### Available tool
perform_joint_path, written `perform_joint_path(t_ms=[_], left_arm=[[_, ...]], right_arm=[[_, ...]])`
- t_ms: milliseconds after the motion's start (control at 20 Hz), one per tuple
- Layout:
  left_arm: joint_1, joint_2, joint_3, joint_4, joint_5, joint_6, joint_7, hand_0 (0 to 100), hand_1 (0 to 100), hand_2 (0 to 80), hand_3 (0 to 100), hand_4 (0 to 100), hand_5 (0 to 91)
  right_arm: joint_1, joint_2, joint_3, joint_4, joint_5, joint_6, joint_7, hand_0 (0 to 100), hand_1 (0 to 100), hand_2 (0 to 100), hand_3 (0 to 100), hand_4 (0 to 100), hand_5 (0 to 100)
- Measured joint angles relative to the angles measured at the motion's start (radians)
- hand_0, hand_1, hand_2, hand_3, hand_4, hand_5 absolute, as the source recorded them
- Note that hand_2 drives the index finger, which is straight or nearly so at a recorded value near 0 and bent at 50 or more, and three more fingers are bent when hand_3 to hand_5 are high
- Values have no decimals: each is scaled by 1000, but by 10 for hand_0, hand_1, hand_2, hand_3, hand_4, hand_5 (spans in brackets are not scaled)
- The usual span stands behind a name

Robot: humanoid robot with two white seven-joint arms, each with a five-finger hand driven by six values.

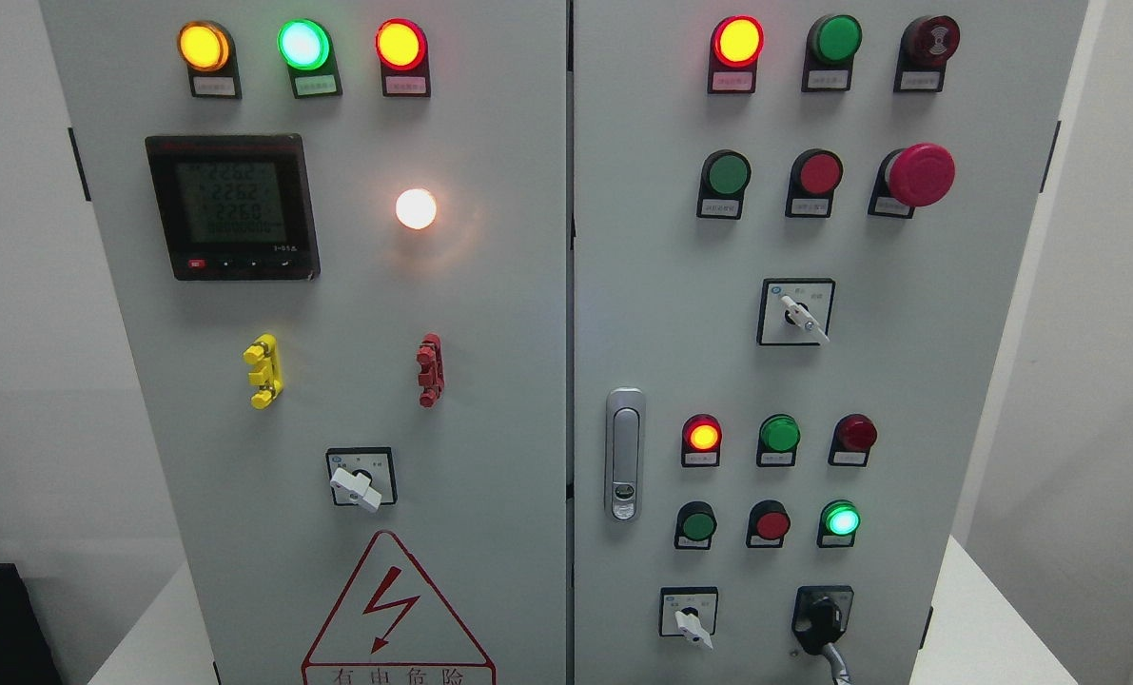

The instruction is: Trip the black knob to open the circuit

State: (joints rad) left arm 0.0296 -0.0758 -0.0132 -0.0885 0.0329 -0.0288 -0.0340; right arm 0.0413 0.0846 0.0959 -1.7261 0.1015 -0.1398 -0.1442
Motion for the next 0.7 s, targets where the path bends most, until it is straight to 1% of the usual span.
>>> perform_joint_path(t_ms=[700], left_arm=[[0, 0, 0, 0, 0, 0, 0, 120, 389, 0, 0, 0, 0]], right_arm=[[0, 0, 0, 0, 0, 1, 0, 696, 697, 0, 1000, 1000, 985]])
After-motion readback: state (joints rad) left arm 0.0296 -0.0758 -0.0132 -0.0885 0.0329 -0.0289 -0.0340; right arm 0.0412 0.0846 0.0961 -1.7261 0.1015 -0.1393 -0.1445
